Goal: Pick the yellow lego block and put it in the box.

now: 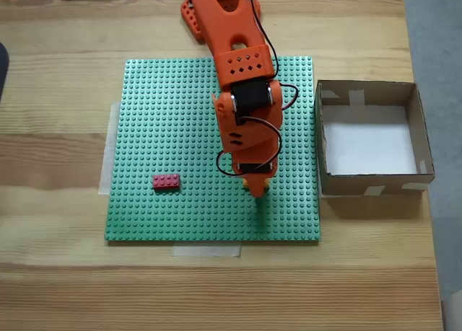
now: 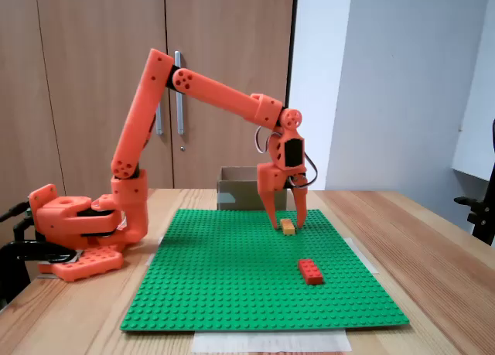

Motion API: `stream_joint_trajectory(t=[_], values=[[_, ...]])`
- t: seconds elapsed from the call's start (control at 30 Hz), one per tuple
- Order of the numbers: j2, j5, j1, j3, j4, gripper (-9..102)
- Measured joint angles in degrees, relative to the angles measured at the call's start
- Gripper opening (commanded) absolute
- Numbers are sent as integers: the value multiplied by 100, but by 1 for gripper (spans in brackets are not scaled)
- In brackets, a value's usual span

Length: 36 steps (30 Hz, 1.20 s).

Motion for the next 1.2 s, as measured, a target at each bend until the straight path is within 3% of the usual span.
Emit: stream_joint_trajectory(t=[0.63, 1.2], values=[[-53, -255, 70, -88, -123, -1], [606, -747, 343, -475, 308, -1]])
